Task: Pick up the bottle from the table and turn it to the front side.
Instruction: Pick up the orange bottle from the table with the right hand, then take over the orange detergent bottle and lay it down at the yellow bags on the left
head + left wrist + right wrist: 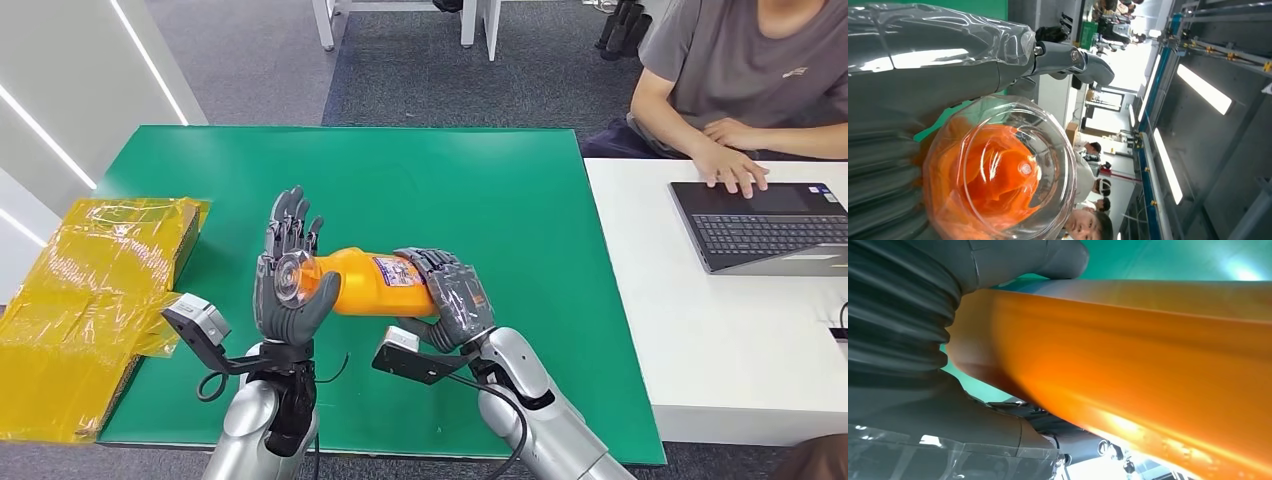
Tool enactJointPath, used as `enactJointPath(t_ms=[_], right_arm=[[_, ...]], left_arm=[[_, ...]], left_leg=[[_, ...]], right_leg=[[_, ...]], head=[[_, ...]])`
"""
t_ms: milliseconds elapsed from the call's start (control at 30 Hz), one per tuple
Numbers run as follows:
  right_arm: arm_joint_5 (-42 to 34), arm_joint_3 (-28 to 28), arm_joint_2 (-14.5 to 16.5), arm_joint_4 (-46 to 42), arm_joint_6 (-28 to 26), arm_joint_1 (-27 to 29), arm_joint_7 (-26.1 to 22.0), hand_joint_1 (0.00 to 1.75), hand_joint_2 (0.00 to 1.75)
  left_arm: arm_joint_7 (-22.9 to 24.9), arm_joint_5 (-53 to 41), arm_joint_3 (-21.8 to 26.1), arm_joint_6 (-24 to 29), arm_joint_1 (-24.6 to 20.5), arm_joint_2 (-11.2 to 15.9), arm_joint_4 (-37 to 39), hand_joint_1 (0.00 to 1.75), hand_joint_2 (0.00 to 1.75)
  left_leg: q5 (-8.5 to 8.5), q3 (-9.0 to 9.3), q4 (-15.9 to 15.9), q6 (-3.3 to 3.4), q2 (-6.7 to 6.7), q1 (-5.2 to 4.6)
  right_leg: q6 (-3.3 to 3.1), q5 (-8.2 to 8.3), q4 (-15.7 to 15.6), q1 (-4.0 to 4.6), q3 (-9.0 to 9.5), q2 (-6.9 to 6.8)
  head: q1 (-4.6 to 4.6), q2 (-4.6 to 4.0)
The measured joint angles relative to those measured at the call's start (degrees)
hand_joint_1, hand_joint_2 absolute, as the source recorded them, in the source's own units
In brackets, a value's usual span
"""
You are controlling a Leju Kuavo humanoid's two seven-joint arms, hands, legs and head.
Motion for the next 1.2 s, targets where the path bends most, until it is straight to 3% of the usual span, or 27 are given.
enactJointPath(t_ms=[200,700,833,1200], right_arm=[[-0.34,-0.13,0.02,-1.31,-1.41,0.98,-0.71,1.75,1.75],[-2.91,-1.18,0.73,-4.26,-3.72,2.88,-1.7,1.75,1.75],[-3.1,-1.22,0.83,-4.22,-3.66,2.86,-1.69,1.75,1.75],[-3.83,-1.2,1.36,-2.96,-2.89,2.49,-1.74,1.75,1.75]], left_arm=[[0.81,-1.01,0.0,-1.04,-0.01,-0.19,0.14,0.0,1.75],[1.43,-1.95,0.0,-1.13,-0.4,-0.58,0.84,0.05,1.75],[1.67,-2.03,0.0,-1.03,-0.72,-0.58,1.26,1.75,1.75],[0.54,-2.02,0.0,-1.18,-1.23,-0.58,1.69,1.75,1.75]], left_leg=[[0.0,0.0,0.0,0.0,0.0,0.0],[0.01,0.0,0.01,-0.02,0.01,0.0],[0.01,0.0,0.01,-0.02,0.0,0.0],[0.01,-0.01,0.01,-0.02,0.0,0.0]], right_leg=[[0.0,0.0,0.0,0.0,0.0,0.0],[0.0,0.01,0.0,0.0,-0.01,0.01],[0.0,0.01,0.0,0.0,-0.01,0.01],[0.0,0.01,0.0,0.0,-0.01,0.0]], head=[[-0.01,-0.01],[-0.01,0.0],[-0.01,0.0],[-0.01,0.0]])
